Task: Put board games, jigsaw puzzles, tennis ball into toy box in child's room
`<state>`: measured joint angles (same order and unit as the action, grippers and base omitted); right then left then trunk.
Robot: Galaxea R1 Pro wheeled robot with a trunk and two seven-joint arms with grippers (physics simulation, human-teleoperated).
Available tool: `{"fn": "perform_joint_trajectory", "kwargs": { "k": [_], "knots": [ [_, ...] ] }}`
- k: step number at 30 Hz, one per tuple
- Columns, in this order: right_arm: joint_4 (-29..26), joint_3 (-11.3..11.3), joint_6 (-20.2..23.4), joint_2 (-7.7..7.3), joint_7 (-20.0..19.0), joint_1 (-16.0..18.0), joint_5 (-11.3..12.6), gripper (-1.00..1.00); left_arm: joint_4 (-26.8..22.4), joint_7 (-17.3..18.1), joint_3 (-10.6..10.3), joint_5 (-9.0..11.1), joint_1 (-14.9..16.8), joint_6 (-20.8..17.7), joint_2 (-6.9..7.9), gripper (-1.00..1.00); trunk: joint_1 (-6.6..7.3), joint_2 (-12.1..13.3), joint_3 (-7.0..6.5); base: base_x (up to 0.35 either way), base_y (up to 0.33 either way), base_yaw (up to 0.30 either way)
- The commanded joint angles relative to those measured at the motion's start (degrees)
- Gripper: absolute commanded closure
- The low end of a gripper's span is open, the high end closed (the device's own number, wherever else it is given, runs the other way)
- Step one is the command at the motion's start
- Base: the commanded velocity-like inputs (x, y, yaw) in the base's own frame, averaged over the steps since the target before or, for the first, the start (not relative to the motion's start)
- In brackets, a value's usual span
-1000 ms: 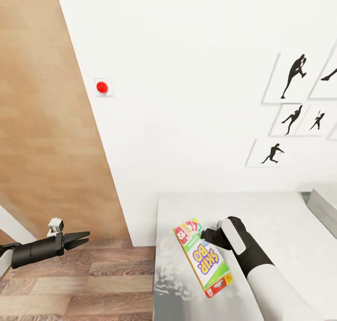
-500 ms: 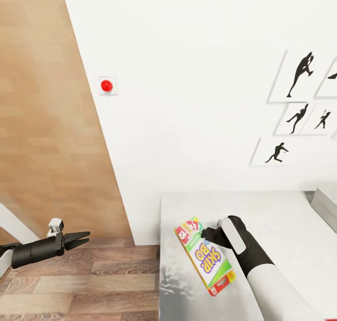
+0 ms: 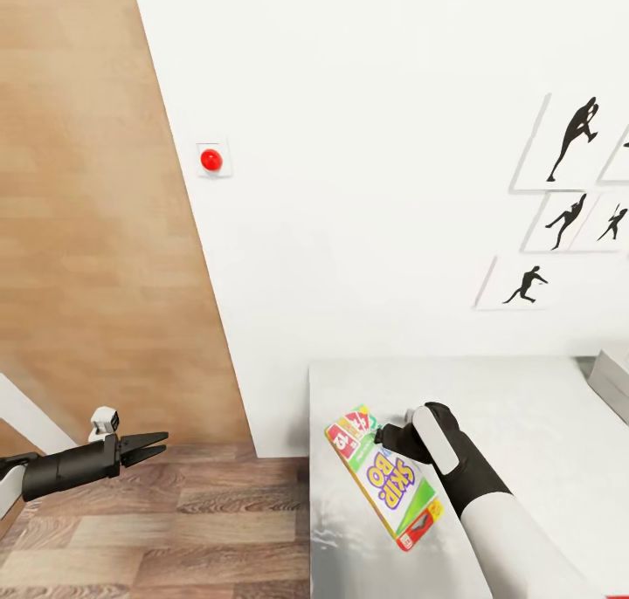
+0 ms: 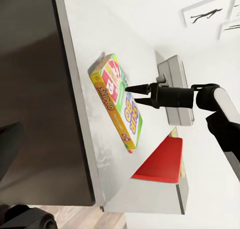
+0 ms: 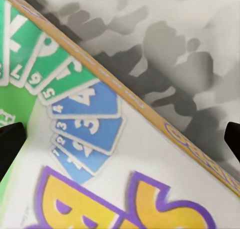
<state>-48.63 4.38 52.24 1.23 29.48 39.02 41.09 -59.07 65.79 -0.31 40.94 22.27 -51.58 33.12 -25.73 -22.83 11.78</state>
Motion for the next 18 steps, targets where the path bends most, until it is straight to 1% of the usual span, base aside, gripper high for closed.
{"fn": "perform_joint_trajectory", "kwargs": {
  "k": [1, 4, 9, 13, 18],
  "knots": [
    [0.86, 0.10, -0.03, -0.02, 0.49, -0.01, 1.22, -1.00, 0.01, 0.04, -0.05, 0.20, 0.06, -0.37, 0.02, -1.00, -0.05, -0.09, 0.13, 0.000, 0.006, 0.000],
    [0.87, 0.10, -0.03, 0.00, 0.49, 0.00, 1.24, -1.00, 0.01, 0.04, -0.05, 0.20, 0.05, -0.37, 0.02, -1.00, -0.05, -0.09, 0.13, -0.049, 0.026, 0.000],
    [0.87, 0.10, -0.03, -0.02, 0.49, 0.01, 1.26, -1.00, 0.01, 0.04, -0.05, 0.20, 0.05, -0.37, 0.02, -1.00, -0.05, -0.09, 0.13, -0.156, 0.085, 0.000],
    [0.85, 0.10, -0.03, 0.00, 0.49, 0.01, 1.26, -1.00, 0.01, 0.04, -0.05, 0.20, 0.05, -0.37, 0.02, -1.00, -0.05, -0.09, 0.13, -0.072, 0.040, 0.000],
    [0.88, 0.10, -0.03, 0.00, 0.49, 0.01, 1.27, -1.00, 0.01, 0.04, -0.05, 0.21, 0.07, -0.37, 0.02, -1.00, -0.05, -0.09, 0.13, -0.011, 0.172, 0.000]
  ]
}}
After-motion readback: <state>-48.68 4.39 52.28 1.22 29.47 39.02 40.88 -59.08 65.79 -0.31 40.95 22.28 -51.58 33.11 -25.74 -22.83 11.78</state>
